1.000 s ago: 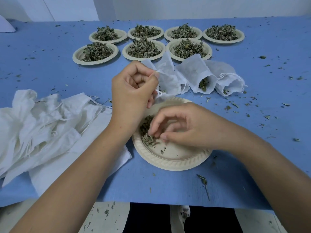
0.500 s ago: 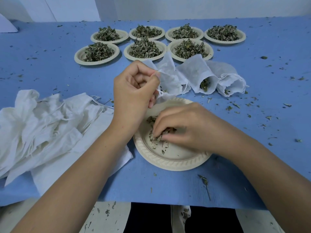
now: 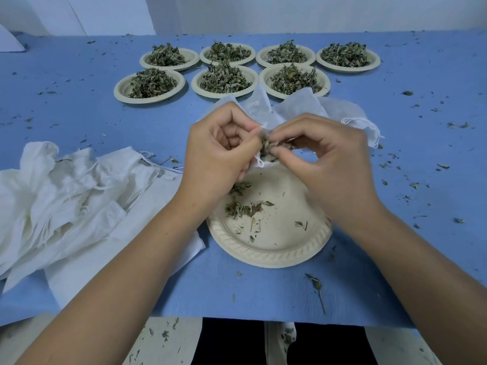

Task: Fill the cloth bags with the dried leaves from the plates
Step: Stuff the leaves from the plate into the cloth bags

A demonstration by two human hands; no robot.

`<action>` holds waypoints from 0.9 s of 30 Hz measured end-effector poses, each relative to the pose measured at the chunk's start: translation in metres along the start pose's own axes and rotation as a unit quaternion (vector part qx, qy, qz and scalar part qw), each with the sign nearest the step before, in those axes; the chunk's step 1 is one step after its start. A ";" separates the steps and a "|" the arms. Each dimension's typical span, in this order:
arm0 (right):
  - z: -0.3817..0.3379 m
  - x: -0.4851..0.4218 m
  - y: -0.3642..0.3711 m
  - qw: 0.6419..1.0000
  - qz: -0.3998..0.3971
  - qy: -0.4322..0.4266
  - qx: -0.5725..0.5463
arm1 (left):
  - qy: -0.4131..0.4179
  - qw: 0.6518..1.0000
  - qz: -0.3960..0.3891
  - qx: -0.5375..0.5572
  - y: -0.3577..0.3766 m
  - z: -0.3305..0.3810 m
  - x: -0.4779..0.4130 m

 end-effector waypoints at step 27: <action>-0.003 0.006 0.017 0.936 -0.193 -0.089 0.279 | 0.038 0.999 0.020 -0.026 -0.001 0.006 0.005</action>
Point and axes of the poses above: each hand's wrist, its own x-axis away from the middle knuckle, its own y-axis out of the palm, z = x × y, the point moved 4 cm from there along -x, towards the middle knuckle, and after that the axes turned 2 degrees about -x, right-handed, at the moved point
